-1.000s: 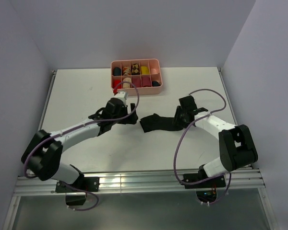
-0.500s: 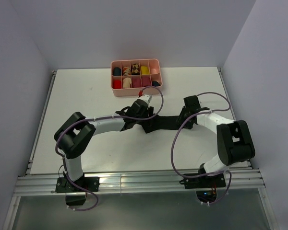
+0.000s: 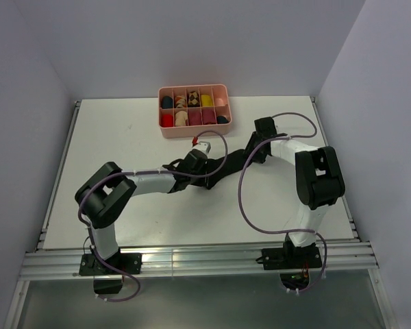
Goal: Roll the socks
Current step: Adjust the sock at the center of the board.
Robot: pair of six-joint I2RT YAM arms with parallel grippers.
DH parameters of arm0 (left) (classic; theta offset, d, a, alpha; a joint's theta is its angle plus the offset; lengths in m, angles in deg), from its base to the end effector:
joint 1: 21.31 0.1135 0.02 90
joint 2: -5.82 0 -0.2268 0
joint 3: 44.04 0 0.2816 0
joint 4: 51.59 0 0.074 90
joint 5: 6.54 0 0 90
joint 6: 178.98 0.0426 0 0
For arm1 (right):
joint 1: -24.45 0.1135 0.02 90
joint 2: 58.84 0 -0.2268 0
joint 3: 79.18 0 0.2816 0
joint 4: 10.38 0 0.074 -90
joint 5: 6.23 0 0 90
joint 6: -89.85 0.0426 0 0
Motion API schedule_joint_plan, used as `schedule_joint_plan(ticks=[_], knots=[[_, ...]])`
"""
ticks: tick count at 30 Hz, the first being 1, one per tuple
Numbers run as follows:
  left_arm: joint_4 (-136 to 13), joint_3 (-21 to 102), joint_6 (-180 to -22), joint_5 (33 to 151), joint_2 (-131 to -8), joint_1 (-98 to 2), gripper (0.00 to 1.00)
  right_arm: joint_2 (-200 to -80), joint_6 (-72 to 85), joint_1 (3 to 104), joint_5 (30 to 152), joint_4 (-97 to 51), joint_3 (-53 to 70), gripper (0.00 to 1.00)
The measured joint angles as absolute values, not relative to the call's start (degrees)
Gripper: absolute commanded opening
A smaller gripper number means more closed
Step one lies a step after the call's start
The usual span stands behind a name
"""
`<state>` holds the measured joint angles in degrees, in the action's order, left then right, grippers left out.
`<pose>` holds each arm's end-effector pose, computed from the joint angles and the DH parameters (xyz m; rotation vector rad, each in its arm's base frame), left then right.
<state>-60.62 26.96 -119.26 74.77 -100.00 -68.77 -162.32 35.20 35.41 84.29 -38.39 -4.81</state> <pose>0.2730 -0.2880 0.0905 0.2791 2.3633 -0.4952 0.3752 0.0730 0.0991 0.5458 2.5420 0.3125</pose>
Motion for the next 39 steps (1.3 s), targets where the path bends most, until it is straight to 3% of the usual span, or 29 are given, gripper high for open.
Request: schedule_joint_plan(ticks=[3, 9, 16, 23, 28, 31, 39], knots=[[-60.8, 25.6, -120.4, 74.8, -98.6, -68.8, 0.46, -163.6, 34.6, 35.4, 84.5, -38.4, -2.8, 0.49], [-64.1, 25.4, -121.5, 74.9, -94.5, -68.8, 0.81, -160.1, 29.9, 35.6, 85.1, -37.5, -2.9, 0.54], [-66.3, 27.6, -121.5, 69.8, -84.7, -68.8, 1.00, -140.3, 22.9, 38.2, 87.7, -30.7, -9.5, 0.66], [-68.3, 26.7, -122.3, 64.1, -71.8, -64.4, 1.00, -133.1, 15.8, 45.3, 88.7, -27.9, -14.6, 0.70], [-71.6, 20.9, -123.9, 61.9, -63.3, -55.3, 0.99, -138.8, 10.7, 59.4, 86.2, -28.2, -15.2, 0.70], [-74.4, 16.4, -124.8, 61.0, -59.3, -51.0, 0.99, -143.9, 7.6, 66.5, 84.3, -28.4, -15.0, 0.65], [-80.8, 9.6, -127.4, 60.2, -52.0, -47.3, 0.99, -156.0, 0.1, 75.1, 79.2, -31.2, -8.5, 0.57]])
